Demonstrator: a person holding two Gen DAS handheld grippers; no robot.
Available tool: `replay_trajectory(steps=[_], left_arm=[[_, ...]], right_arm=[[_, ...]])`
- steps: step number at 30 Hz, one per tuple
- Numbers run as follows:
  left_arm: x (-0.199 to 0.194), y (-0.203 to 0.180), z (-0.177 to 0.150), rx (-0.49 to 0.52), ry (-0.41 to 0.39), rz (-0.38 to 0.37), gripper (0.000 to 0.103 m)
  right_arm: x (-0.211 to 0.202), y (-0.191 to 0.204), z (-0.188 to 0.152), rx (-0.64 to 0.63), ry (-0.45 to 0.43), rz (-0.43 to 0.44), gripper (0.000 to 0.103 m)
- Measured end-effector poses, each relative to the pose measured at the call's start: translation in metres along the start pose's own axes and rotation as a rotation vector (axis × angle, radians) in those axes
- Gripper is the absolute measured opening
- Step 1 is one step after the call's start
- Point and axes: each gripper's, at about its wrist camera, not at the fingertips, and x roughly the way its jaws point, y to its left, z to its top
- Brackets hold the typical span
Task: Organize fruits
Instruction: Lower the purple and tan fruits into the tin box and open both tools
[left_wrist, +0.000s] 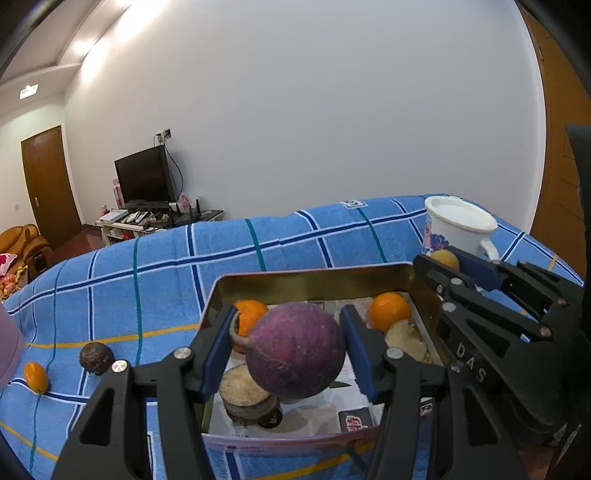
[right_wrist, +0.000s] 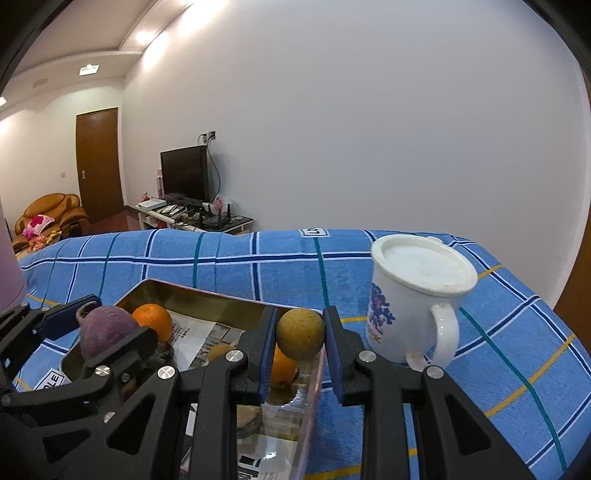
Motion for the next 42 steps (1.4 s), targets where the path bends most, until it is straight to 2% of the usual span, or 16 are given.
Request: replay_trajectory(steps=[5, 12, 20, 25, 29, 33, 35, 38, 40, 42], left_arm=[[0.008, 0.006, -0.002, -0.029, 0.027, -0.008, 0.058], [0.009, 0.009, -0.002, -0.033, 0.026, -0.003, 0.058], [0.009, 0.011, -0.002, -0.041, 0.025, 0.000, 0.058], [0.008, 0.014, -0.003, -0.054, 0.025, -0.008, 0.060], [0.004, 0.015, -0.003, -0.054, -0.001, 0.001, 0.067], [-0.006, 0.012, -0.002, -0.019, -0.064, 0.069, 0.080], [-0.010, 0.014, -0.001, -0.019, -0.084, 0.093, 0.088], [-0.016, 0.024, 0.001, -0.072, -0.102, 0.101, 0.103], [-0.020, 0.029, 0.002, -0.094, -0.112, 0.082, 0.103], [-0.023, 0.029, 0.003, -0.088, -0.119, 0.092, 0.103]], right_arm=[[0.005, 0.003, 0.001, -0.012, 0.025, 0.031, 0.027], [0.017, 0.004, 0.001, -0.005, 0.078, 0.087, 0.027], [0.021, 0.006, -0.001, 0.005, 0.098, 0.140, 0.027], [0.030, 0.001, -0.003, 0.045, 0.147, 0.227, 0.027], [0.033, -0.006, -0.007, 0.113, 0.167, 0.293, 0.028], [0.027, -0.010, -0.007, 0.131, 0.140, 0.300, 0.030], [0.024, -0.012, -0.007, 0.141, 0.133, 0.301, 0.036], [0.022, -0.021, -0.007, 0.187, 0.123, 0.310, 0.051], [0.020, -0.028, -0.007, 0.226, 0.112, 0.332, 0.067], [0.016, -0.031, -0.006, 0.254, 0.089, 0.342, 0.071]])
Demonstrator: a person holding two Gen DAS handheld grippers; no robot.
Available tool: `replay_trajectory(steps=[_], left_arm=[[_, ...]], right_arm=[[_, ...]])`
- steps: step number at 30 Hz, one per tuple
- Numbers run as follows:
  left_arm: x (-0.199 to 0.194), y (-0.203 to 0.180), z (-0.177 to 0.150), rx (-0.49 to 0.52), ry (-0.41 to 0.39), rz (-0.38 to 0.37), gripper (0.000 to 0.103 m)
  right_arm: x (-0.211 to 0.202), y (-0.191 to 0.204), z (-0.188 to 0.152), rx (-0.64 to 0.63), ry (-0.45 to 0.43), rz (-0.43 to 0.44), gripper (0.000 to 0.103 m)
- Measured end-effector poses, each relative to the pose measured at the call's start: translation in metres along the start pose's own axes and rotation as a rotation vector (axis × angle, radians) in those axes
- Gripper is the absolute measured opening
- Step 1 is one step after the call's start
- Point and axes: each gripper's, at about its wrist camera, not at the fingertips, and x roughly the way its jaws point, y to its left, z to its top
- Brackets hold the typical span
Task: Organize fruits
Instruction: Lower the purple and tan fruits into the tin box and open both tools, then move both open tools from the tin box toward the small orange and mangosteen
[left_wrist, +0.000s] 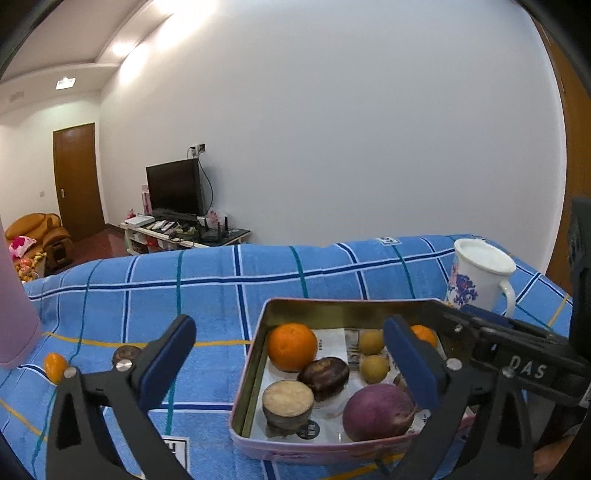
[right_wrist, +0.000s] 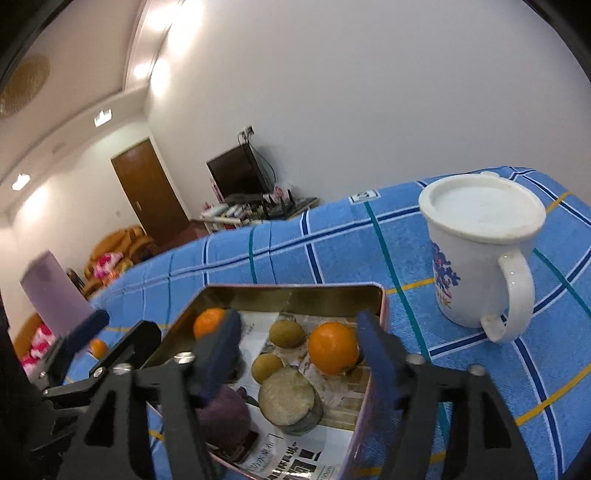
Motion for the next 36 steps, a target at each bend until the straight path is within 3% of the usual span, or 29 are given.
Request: replay_trajectory(steps=[5, 9, 13, 24, 36], left_arm=[[-0.002, 0.002, -0.003, 0.004, 0.002, 0.027, 0.103], [-0.001, 0.007, -0.006, -0.003, 0.008, 0.051, 0.103], [-0.004, 0.012, -0.010, -0.003, 0.006, 0.076, 0.103], [-0.014, 0.024, -0.021, -0.008, 0.007, 0.115, 0.103], [-0.032, 0.045, -0.028, 0.016, 0.004, 0.159, 0.103]], right_arm=[[-0.018, 0.011, -0.002, -0.043, -0.105, -0.041, 0.071], [-0.036, 0.023, -0.005, -0.109, -0.226, -0.120, 0.071], [-0.048, 0.030, -0.009, -0.139, -0.298, -0.169, 0.077], [-0.063, 0.048, -0.019, -0.170, -0.331, -0.240, 0.077], [-0.058, 0.066, -0.030, -0.193, -0.284, -0.265, 0.077]])
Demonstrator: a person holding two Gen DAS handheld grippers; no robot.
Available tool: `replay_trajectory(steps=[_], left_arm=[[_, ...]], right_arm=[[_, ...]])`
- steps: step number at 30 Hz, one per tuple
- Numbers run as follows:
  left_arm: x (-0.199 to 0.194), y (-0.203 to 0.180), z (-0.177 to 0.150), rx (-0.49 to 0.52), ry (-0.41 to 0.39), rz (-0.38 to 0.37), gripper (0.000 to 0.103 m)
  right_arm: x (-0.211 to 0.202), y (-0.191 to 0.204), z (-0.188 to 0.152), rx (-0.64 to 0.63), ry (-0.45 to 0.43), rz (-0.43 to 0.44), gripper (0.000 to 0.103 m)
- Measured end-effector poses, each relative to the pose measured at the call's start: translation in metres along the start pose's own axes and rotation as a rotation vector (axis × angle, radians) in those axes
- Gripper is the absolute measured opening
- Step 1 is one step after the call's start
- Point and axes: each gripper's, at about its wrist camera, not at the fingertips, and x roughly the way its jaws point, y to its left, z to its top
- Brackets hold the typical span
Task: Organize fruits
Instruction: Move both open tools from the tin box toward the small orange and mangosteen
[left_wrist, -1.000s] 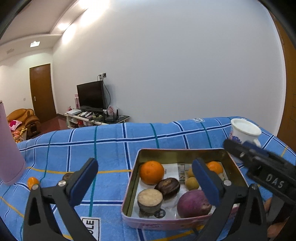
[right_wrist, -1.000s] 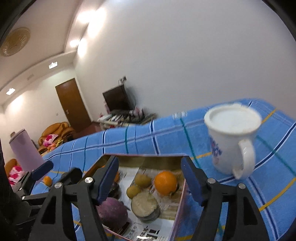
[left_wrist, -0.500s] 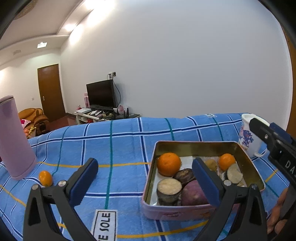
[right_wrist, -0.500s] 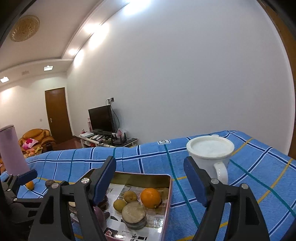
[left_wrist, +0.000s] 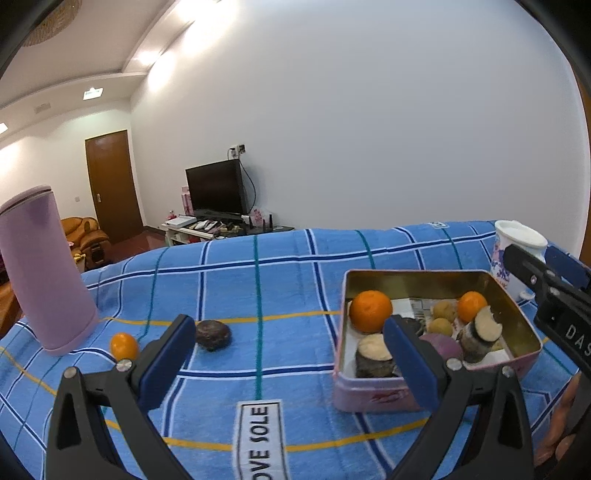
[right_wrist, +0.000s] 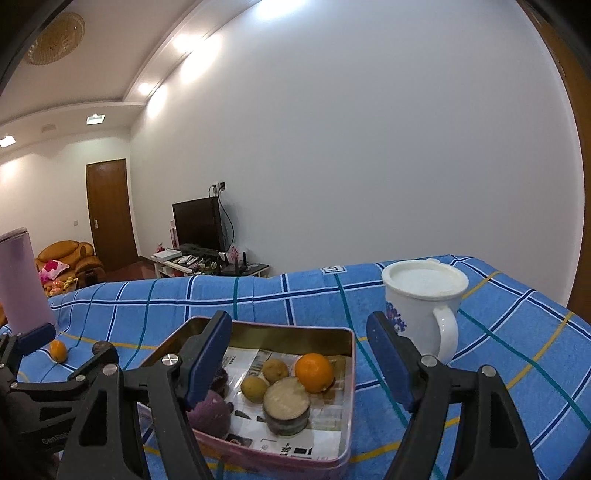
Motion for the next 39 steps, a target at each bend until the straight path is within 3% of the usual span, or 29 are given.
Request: replay_trajectory(steps=[18, 39], left_arm=[[-0.002, 0.052, -0.007, -0.021, 0.025, 0.057, 0.103], [0.011, 0.129, -0.014, -0.085, 0.077, 0.145, 0.103]], right_arm=[[0.003, 0.055, -0.006, -0.071, 0.028, 0.016, 0.077], [0.017, 0.148, -0.012, -0.115, 0.064, 0.109, 0.077]])
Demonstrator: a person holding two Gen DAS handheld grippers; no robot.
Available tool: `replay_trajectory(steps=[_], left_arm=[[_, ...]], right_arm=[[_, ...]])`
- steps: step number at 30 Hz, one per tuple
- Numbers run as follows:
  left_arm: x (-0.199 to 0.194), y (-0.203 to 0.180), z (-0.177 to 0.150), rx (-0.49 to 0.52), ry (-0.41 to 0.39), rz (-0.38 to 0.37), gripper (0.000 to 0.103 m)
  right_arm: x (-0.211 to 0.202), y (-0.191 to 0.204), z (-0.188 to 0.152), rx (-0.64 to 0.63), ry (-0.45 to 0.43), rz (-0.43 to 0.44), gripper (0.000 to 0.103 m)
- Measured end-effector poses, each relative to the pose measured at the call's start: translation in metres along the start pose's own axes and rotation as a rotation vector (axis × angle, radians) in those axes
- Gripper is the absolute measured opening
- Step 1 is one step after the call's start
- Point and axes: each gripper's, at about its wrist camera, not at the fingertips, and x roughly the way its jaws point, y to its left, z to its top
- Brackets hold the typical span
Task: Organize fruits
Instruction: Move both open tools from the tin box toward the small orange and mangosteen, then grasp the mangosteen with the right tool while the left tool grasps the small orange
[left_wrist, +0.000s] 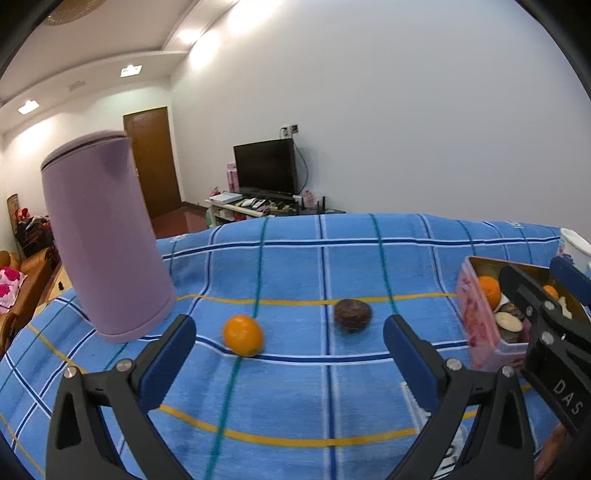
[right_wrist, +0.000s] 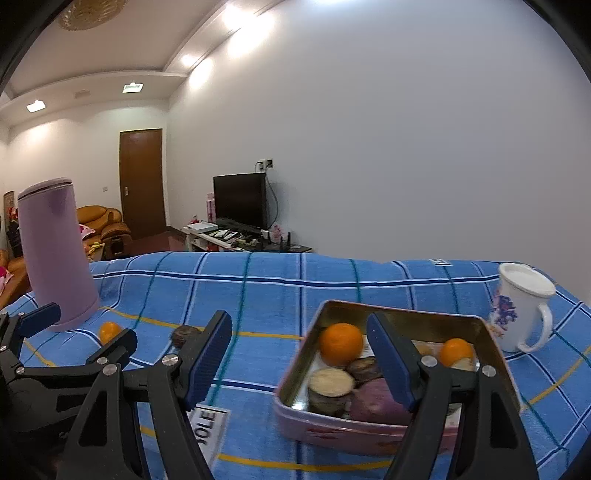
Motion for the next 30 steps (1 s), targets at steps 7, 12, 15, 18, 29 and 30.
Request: replay_trajectory(steps=[7, 12, 15, 18, 29, 30], left_arm=[[0.023, 0.049, 0.001, -0.084, 0.089, 0.044, 0.103], [0.040, 0.087, -0.002, -0.167, 0.163, 0.119, 0.103], [0.048, 0.108, -0.003, -0.220, 0.190, 0.148, 0.103], [0.053, 0.125, -0.006, -0.273, 0.204, 0.172, 0.103], [0.064, 0.120, -0.009, -0.262, 0.217, 0.140, 0.103], [0.064, 0.118, -0.008, -0.256, 0.215, 0.133, 0.103]], right_arm=[[0.016, 0.028, 0.002, -0.019, 0.034, 0.038, 0.077], [0.030, 0.050, 0.004, -0.044, 0.070, 0.068, 0.077], [0.042, 0.065, 0.006, -0.076, 0.113, 0.085, 0.077], [0.057, 0.078, 0.006, -0.102, 0.167, 0.102, 0.077], [0.124, 0.111, 0.001, -0.119, 0.411, 0.202, 0.076], [0.128, 0.113, 0.000, -0.121, 0.424, 0.208, 0.076]])
